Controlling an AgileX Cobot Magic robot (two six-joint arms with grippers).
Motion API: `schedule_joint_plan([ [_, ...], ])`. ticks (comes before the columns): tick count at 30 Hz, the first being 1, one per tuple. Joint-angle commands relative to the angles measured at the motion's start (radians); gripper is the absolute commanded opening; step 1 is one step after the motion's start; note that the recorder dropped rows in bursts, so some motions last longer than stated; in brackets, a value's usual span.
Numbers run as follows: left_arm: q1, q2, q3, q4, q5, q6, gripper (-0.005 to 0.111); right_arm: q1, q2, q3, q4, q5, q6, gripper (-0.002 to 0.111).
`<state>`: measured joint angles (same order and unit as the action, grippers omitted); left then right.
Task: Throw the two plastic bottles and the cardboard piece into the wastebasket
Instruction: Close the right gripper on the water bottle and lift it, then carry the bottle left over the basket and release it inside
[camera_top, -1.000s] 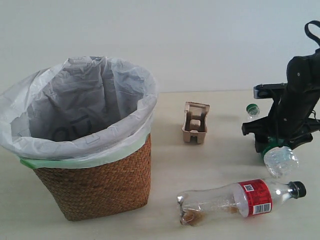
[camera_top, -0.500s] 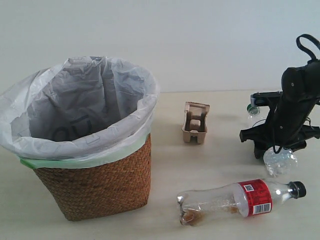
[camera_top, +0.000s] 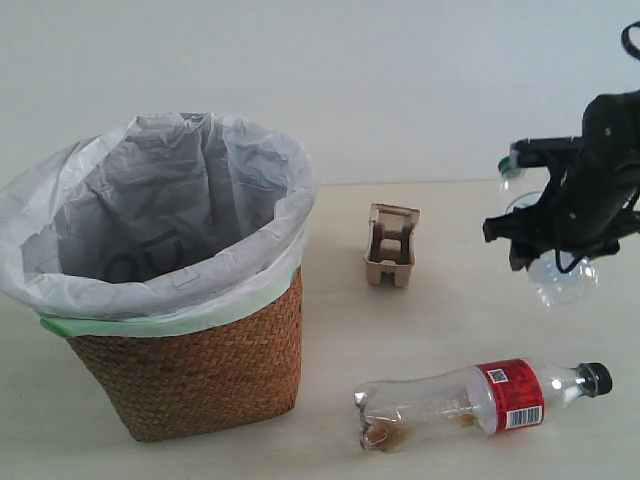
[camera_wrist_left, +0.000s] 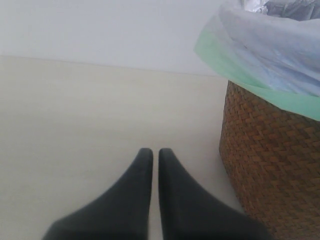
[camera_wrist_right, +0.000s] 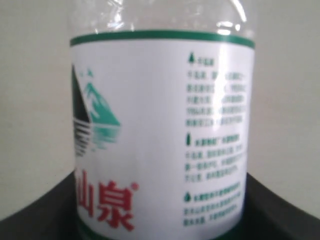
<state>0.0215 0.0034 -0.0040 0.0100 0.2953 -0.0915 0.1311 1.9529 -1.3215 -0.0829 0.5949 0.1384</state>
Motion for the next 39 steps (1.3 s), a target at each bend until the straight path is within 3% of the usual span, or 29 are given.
schedule_joint_plan([
  [1, -0.008, -0.003, 0.004, 0.006, 0.000, -0.005, 0.004, -0.003, -0.138, 0.091, -0.007, -0.162, -0.013, 0.000],
  [11, -0.008, -0.003, 0.004, 0.006, 0.000, -0.005, 0.004, 0.030, -0.404, 0.403, 0.033, -0.473, 0.000, 0.000],
  [18, -0.008, -0.003, 0.004, 0.006, 0.000, -0.005, 0.004, 0.172, -0.573, 0.638, 0.042, -0.767, -0.017, 0.000],
  [21, -0.008, -0.003, 0.004, 0.006, 0.000, -0.005, 0.004, 0.168, -0.595, 0.652, 0.042, -0.709, -0.020, 0.000],
  [25, -0.008, -0.003, 0.004, 0.006, 0.000, -0.005, 0.004, 0.230, -0.693, 0.705, 0.042, -0.896, 0.028, 0.000],
  [28, -0.008, -0.003, 0.004, 0.006, 0.000, -0.005, 0.004, 0.256, -0.727, 0.703, 0.140, -0.911, 0.053, 0.000],
  [36, -0.008, -0.003, 0.004, 0.006, 0.000, -0.005, 0.004, 0.102, -0.723, 0.703, 0.658, -0.799, -0.457, 0.000],
  [39, -0.008, -0.003, 0.004, 0.006, 0.000, -0.005, 0.004, 0.045, -0.723, 0.703, 0.740, -0.764, -0.580, 0.000],
])
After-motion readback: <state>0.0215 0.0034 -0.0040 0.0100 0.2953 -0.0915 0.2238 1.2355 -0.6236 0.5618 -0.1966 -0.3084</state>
